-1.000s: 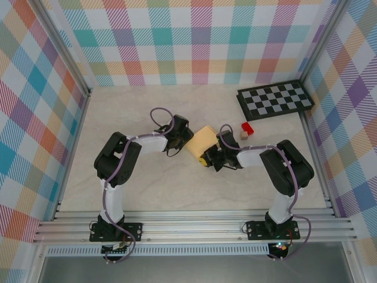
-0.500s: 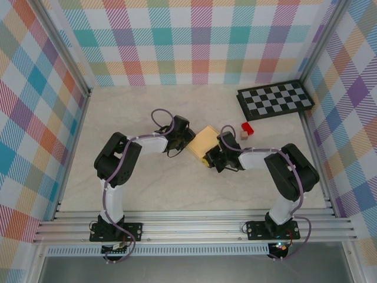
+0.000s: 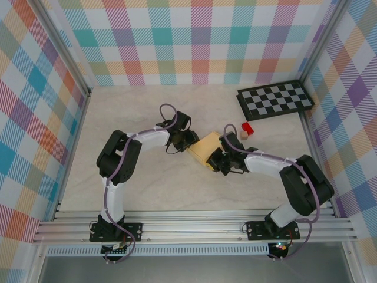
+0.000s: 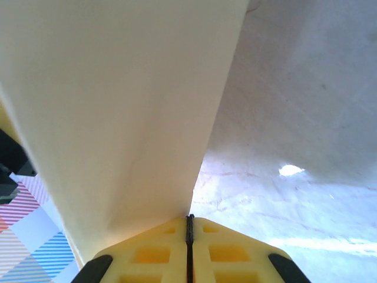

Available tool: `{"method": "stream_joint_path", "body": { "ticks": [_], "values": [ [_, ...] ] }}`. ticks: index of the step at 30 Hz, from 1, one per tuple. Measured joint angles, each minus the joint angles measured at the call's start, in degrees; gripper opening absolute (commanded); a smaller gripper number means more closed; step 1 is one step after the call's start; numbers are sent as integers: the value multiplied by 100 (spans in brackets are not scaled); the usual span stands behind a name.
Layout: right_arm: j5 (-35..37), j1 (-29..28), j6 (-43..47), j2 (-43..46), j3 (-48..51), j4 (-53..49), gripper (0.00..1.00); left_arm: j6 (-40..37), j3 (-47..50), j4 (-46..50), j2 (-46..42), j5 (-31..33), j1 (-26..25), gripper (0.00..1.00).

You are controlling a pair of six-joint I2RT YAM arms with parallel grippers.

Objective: Fold the paper box

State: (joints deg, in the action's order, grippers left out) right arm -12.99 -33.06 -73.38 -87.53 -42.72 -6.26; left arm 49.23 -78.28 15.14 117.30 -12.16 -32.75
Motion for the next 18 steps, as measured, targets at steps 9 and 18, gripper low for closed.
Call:
{"method": "stream_joint_path", "body": {
  "ticks": [9, 18],
  "values": [
    [146, 350, 804, 476, 0, -992, 10, -750, -356, 752, 4, -44, 70, 50],
    [114, 1451, 1958, 828, -7, -1797, 9, -1502, -1379, 697, 332, -411, 103, 50]
  ]
}}
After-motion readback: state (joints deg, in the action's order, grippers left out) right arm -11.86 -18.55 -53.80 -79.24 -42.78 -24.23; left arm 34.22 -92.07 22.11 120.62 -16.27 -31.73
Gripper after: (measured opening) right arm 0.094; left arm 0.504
